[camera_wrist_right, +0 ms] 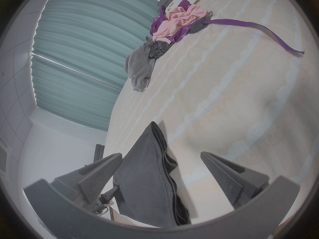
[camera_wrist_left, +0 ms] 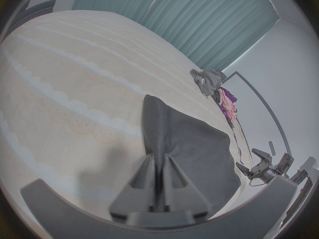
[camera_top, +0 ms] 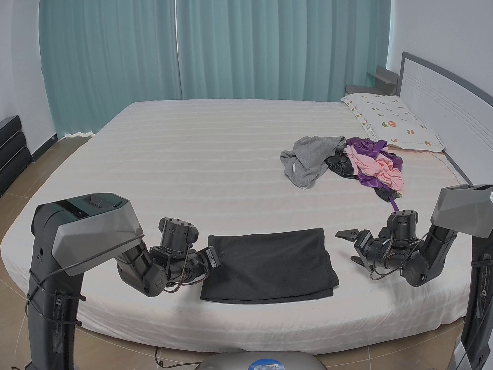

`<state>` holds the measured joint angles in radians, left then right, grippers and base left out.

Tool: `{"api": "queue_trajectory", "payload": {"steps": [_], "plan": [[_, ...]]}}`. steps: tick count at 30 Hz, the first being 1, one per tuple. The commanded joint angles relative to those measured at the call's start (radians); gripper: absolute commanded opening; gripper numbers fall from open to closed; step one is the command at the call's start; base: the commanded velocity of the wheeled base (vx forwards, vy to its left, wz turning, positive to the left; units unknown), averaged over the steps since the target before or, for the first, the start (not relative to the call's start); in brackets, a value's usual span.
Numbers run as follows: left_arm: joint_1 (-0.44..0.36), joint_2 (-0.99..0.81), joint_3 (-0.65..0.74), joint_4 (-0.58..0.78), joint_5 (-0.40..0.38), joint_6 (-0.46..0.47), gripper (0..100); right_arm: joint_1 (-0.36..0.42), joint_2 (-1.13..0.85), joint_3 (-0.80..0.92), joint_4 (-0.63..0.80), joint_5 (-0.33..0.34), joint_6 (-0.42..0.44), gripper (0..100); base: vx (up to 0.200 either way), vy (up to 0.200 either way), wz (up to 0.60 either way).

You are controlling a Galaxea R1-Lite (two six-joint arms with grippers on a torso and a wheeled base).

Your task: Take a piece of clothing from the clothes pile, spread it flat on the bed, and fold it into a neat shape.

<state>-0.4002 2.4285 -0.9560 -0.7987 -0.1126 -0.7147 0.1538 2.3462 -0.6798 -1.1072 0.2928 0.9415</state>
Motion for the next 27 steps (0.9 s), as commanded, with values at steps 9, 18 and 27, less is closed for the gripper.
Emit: {"api": "queue_trajectory", "payload": {"steps": [9, 18, 27], "plan": [[-0.002, -0.005, 0.006, -0.002, 0.016, -0.003, 0, 0.004, 0.002, 0.003, 0.001, 0.000, -0.001, 100, 0.000, 0.000, 0.00], [-0.003, -0.008, 0.042, -0.045, 0.017, -0.017, 0, 0.006, 0.002, 0.006, 0.000, 0.000, -0.004, 100, 0.000, 0.000, 0.00], [-0.002, -0.011, 0.043, -0.048, 0.016, -0.049, 0, 0.006, 0.002, 0.008, 0.000, 0.000, -0.004, 100, 0.000, 0.000, 0.00]]}}
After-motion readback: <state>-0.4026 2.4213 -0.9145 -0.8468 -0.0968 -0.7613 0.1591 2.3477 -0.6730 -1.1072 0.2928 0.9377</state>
